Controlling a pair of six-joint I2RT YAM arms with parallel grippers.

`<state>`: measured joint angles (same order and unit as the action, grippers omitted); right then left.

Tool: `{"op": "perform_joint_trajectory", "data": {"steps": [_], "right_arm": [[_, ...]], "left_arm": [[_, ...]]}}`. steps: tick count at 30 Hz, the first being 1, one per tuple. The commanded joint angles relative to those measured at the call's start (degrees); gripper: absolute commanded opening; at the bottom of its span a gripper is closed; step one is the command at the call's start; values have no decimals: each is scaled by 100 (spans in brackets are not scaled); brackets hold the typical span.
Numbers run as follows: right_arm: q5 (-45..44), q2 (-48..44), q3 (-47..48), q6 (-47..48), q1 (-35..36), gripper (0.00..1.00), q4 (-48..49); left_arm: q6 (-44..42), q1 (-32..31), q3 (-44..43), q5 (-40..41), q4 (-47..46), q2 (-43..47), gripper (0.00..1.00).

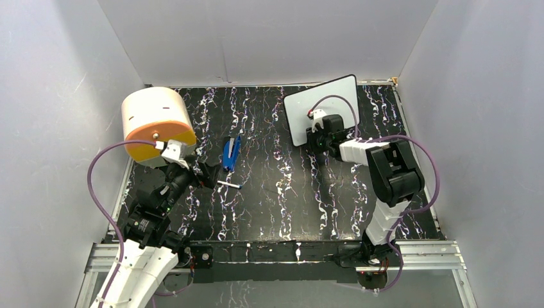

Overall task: Write a sentence on the whiteboard
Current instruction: Move the whiteboard to the center of the board.

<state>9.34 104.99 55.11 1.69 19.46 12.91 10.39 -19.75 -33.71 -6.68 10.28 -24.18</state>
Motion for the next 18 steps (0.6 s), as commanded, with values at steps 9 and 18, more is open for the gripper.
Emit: {"op": "perform_joint_trajectory", "data": {"steps": [9, 18], "right_arm": [[-368, -796, -827, -671, 1430, 0, -241], [-896, -1117, -1332, -1318, 2275, 0, -175]], "left_arm": [[171, -20, -20, 575, -279, 157, 96], [247, -21, 20, 1126, -224, 72, 97]]}}
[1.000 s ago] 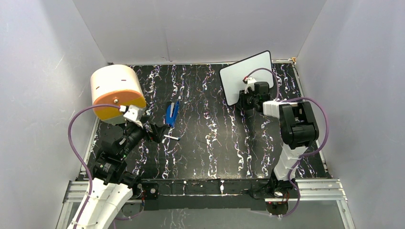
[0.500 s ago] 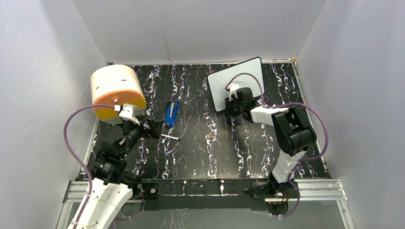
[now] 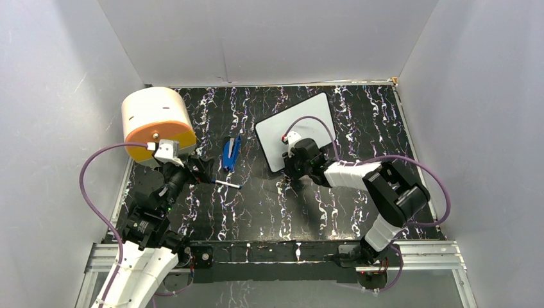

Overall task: Write a sentence on the whiteboard
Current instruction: Move the whiteboard to the center of the board.

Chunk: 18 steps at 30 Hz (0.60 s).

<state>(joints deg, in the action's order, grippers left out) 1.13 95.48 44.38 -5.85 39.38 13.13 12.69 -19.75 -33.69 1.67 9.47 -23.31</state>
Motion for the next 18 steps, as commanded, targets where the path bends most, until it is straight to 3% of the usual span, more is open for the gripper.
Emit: {"op": "perform_joint_trajectory", "data": {"steps": [1, 18], "right_arm": [[-221, -213, -292, -659, 354, 0, -211], [-1180, -530, -663, -1525, 1148, 0, -302]], "left_arm": [[52, -20, 35, 369, -158, -11, 97], [551, -15, -188, 453, 183, -921, 95]]}}
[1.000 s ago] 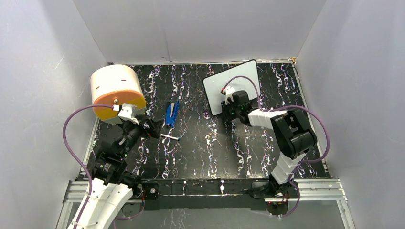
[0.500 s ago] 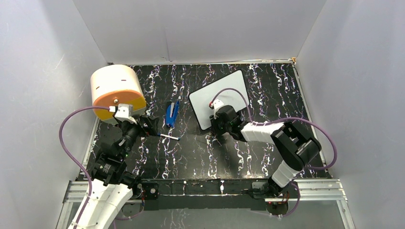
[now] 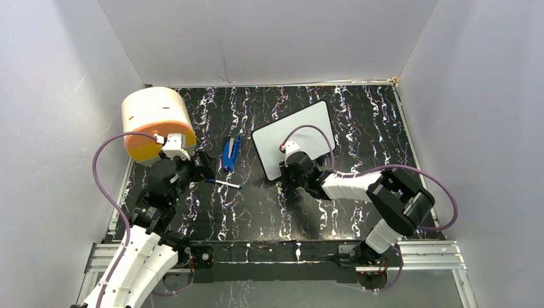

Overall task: Write a sentence on the whiteboard
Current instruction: Move the whiteboard to the center of the board.

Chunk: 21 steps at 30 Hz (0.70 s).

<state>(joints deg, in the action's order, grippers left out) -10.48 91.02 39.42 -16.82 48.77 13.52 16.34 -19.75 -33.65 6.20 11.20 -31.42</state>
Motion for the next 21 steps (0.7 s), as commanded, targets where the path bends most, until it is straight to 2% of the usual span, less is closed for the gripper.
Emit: {"op": "perform_joint_trajectory", "data": {"steps": [1, 7, 15, 21], "right_arm": [[-62, -91, -163, -447, 244, 2, -341], [-110, -237, -140, -568, 330, 14, -362], [-222, -867, -333, -544, 350, 39, -477], [-396, -1512, -519, -353, 348, 60, -552]], "left_arm": [[256, -19, -186, -35, 13, -186, 94], [712, -15, -304, -54, 316, -692, 93], [1145, -23, -358, -29, 703, -1122, 93], [1599, -20, -538, 114, 1043, -1761, 91]]}}
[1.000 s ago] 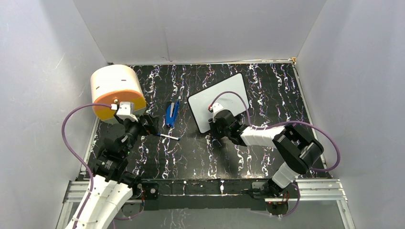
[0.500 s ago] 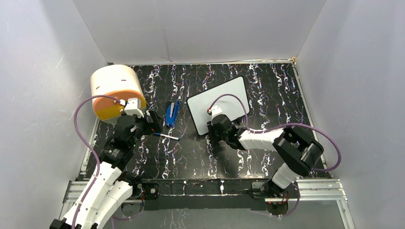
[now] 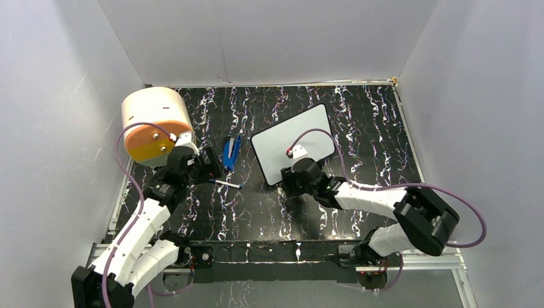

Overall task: Write a sentence on the whiteboard
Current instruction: Move the whiteboard to the center of the board, then open the whiteboard marker at the center of the board.

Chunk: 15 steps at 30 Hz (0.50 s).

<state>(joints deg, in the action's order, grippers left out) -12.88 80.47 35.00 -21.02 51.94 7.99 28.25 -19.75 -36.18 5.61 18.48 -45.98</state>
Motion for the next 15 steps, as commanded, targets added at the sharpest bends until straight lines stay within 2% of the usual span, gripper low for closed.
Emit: {"op": "perform_joint_trajectory", "data": {"steps": [1, 6, 10, 15], "right_arm": [[-192, -545, -96, 110, 31, 63, 1], [-482, -1096, -222, 443, 30, 76, -25], [-728, -1643, -386, 568, 26, 91, -19], [-1098, -2472, -715, 822, 23, 98, 178]], "left_arm": [[488, -20, -298, 232, 367, -417, 91], [972, -20, -437, 492, 612, -1015, 86], [1322, -20, -502, 583, 670, -1415, 80], [1560, -29, -671, 671, 667, -2055, 69]]}}
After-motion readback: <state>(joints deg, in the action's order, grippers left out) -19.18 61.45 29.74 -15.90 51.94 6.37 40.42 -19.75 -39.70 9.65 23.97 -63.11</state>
